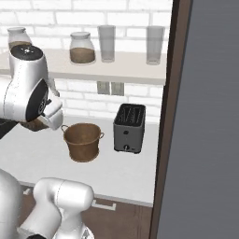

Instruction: Open the cabinet, pick up the bread from the cabinet and place it in the basket. Then move the basket to the dining counter.

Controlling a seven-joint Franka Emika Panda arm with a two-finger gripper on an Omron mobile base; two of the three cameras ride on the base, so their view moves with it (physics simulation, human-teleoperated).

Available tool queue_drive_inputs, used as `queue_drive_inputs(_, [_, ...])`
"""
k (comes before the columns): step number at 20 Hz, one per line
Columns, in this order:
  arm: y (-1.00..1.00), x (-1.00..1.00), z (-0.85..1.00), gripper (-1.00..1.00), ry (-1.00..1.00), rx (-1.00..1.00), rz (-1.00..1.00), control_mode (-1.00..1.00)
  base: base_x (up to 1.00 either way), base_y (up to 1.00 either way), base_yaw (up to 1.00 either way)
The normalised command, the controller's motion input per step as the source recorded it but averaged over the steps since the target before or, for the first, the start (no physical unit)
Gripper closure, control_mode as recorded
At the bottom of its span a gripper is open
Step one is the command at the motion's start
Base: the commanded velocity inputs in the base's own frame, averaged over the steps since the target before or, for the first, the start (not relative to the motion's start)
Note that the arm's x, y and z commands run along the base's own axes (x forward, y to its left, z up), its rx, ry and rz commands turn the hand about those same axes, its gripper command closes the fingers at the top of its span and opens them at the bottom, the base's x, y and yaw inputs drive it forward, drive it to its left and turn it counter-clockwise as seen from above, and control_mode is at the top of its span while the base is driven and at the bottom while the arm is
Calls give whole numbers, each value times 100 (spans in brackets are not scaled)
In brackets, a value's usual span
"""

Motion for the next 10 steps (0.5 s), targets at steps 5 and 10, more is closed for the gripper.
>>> queue_drive_inputs(5, [0, 15, -100, 100, 0, 0, -19, -100, 0, 0, 0])
queue_drive_inputs(10, [-9, 73, -64, 100, 0, 0, -12, -100, 0, 0, 0])
